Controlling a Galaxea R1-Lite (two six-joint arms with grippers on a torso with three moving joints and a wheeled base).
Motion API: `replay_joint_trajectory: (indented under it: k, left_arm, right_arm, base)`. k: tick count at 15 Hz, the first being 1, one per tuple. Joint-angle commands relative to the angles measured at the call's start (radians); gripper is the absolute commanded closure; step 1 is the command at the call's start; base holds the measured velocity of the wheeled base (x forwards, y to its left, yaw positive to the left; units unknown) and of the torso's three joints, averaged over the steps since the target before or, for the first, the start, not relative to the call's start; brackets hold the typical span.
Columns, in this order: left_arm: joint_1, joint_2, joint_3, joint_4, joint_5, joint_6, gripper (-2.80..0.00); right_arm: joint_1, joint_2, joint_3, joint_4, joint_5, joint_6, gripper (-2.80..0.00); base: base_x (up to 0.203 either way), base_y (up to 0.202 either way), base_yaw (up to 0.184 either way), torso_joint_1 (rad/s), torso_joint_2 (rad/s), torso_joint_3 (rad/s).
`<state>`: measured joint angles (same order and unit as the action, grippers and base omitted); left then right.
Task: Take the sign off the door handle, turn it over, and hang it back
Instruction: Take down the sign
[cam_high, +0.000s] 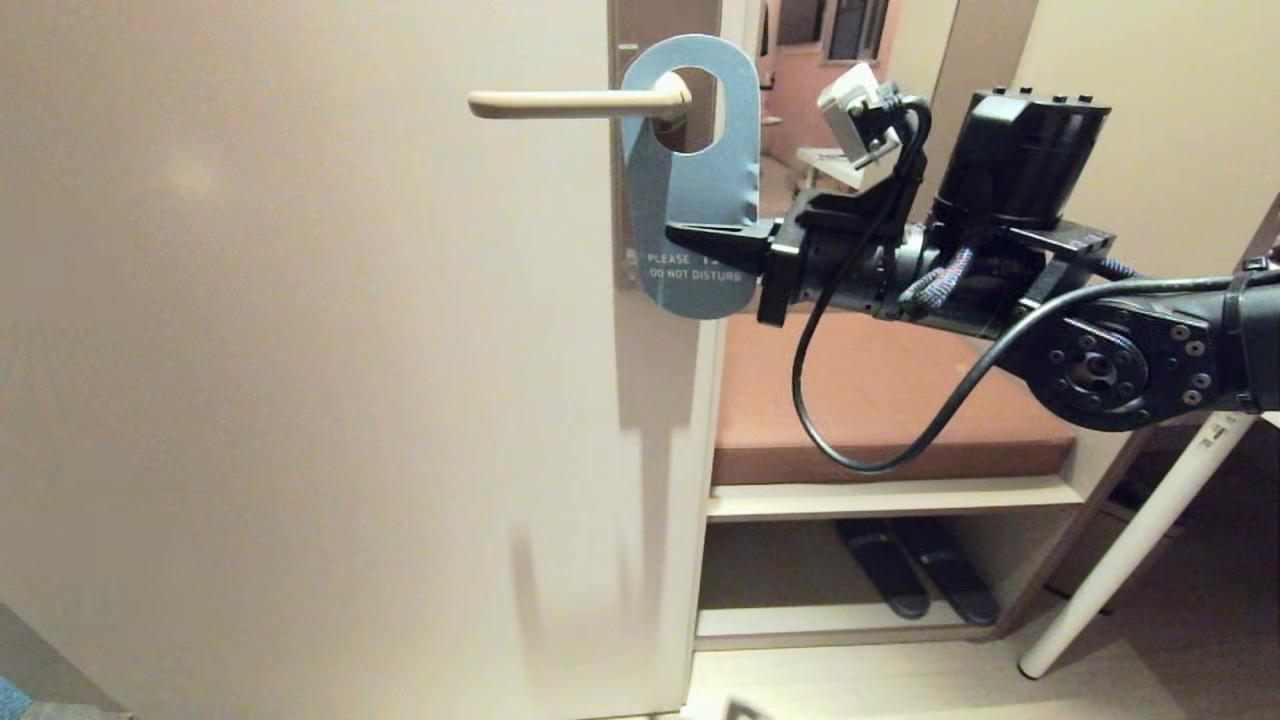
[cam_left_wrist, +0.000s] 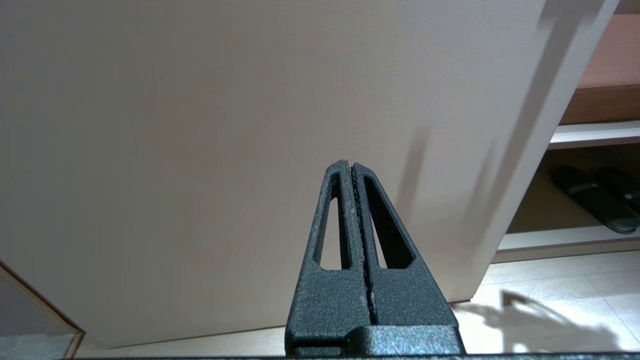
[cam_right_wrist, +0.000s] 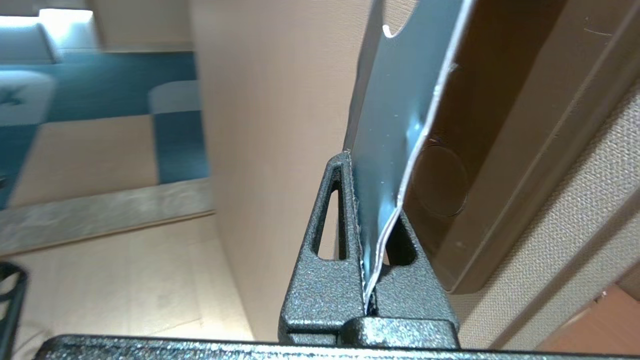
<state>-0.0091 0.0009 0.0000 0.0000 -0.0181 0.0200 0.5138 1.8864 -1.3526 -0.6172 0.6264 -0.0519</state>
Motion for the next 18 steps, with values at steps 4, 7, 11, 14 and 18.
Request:
replay_joint_trajectory:
  k: [4,7,11,14,18]
  left_arm:
    - [0.000,0.001,0.000,0.000,0.000,0.000,0.00]
    - [0.000,0.001,0.000,0.000,0.000,0.000,0.00]
    - [0.000,0.001,0.000,0.000,0.000,0.000,0.00]
    - [0.000,0.001,0.000,0.000,0.000,0.000,0.00]
    - [0.000,0.001,0.000,0.000,0.000,0.000,0.00]
  right_arm:
    - [0.029,-0.022,0.020,-0.006,-0.090,-0.002,0.00]
    - [0.032,-0.041,0.048,-0.006,-0.122,-0.002,0.00]
    - [0.045,-0.076,0.085,-0.006,-0.157,0.000,0.00]
    - [0.054,-0.089,0.093,-0.007,-0.188,0.000,0.00]
    - [0.070,-0.095,0.092,-0.009,-0.258,0.000,0.00]
  base:
    - [0.000,0.000,0.000,0.000,0.00,0.000]
    - [0.000,0.000,0.000,0.000,0.00,0.000]
    - [0.000,0.000,0.000,0.000,0.00,0.000]
    - [0.000,0.000,0.000,0.000,0.00,0.000]
    - [0.000,0.000,0.000,0.000,0.00,0.000]
